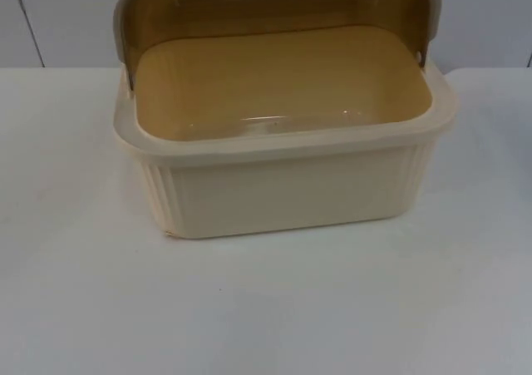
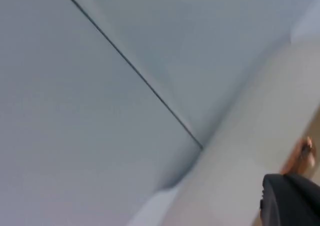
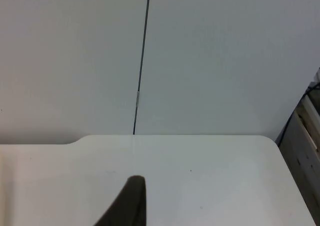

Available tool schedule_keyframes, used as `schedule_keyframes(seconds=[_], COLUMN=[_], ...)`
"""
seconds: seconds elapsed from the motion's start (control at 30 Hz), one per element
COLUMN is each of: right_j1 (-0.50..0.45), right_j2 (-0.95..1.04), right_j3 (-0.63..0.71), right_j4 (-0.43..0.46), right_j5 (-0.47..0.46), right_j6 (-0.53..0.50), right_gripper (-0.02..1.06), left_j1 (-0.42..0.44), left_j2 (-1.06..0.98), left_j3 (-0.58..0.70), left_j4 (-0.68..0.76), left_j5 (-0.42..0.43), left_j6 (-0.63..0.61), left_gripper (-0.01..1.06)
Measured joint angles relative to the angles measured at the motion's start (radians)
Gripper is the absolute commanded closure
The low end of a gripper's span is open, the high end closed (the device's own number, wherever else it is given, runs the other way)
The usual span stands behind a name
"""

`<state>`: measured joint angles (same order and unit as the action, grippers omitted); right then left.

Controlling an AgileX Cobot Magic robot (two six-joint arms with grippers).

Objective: Open the box lid with the left hand, place the block into the box with the right hand, then close the box lid with the left hand.

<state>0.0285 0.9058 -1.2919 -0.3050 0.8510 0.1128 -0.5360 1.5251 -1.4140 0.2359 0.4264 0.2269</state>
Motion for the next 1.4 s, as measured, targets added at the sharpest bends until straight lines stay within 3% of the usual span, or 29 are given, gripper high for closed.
schedule_keyframes(seconds=[0.23,0.37,0.47,0.57,0.6,0.77,0.9,1.07,1.17,1.4], right_j1=[0.0,0.0,0.0,0.0,0.0,0.0,0.0,0.0,0.0,0.0], right_j2=[0.0,0.0,0.0,0.0,0.0,0.0,0.0,0.0,0.0,0.0], right_j3=[0.0,0.0,0.0,0.0,0.0,0.0,0.0,0.0,0.0,0.0], right_j4=[0.0,0.0,0.0,0.0,0.0,0.0,0.0,0.0,0.0,0.0], right_j5=[0.0,0.0,0.0,0.0,0.0,0.0,0.0,0.0,0.0,0.0], right_j6=[0.0,0.0,0.0,0.0,0.0,0.0,0.0,0.0,0.0,0.0], right_gripper=[0.0,0.0,0.0,0.0,0.0,0.0,0.0,0.0,0.0,0.0], left_j1=[0.011,0.071,0.166,0.276,0.276,0.448,0.506,0.521,0.521,0.521], left_j2=[-0.158,-0.234,-0.294,-0.333,-0.333,-0.352,-0.352,-0.354,-0.354,-0.354], left_j3=[-0.004,-0.004,-0.004,-0.004,-0.004,-0.004,0.024,0.126,0.228,0.363], left_j4=[0.128,0.146,0.153,0.155,0.155,0.153,0.153,0.134,0.038,-0.02], left_j5=[-0.078,-0.082,-0.079,-0.027,-0.027,0.153,0.214,0.219,0.191,0.135], left_j6=[-0.255,-0.331,-0.354,-0.358,-0.358,-0.402,-0.404,-0.401,-0.394,-0.388], left_gripper=[1.05,1.05,1.05,1.05,1.05,1.05,1.05,1.05,1.05,1.05])
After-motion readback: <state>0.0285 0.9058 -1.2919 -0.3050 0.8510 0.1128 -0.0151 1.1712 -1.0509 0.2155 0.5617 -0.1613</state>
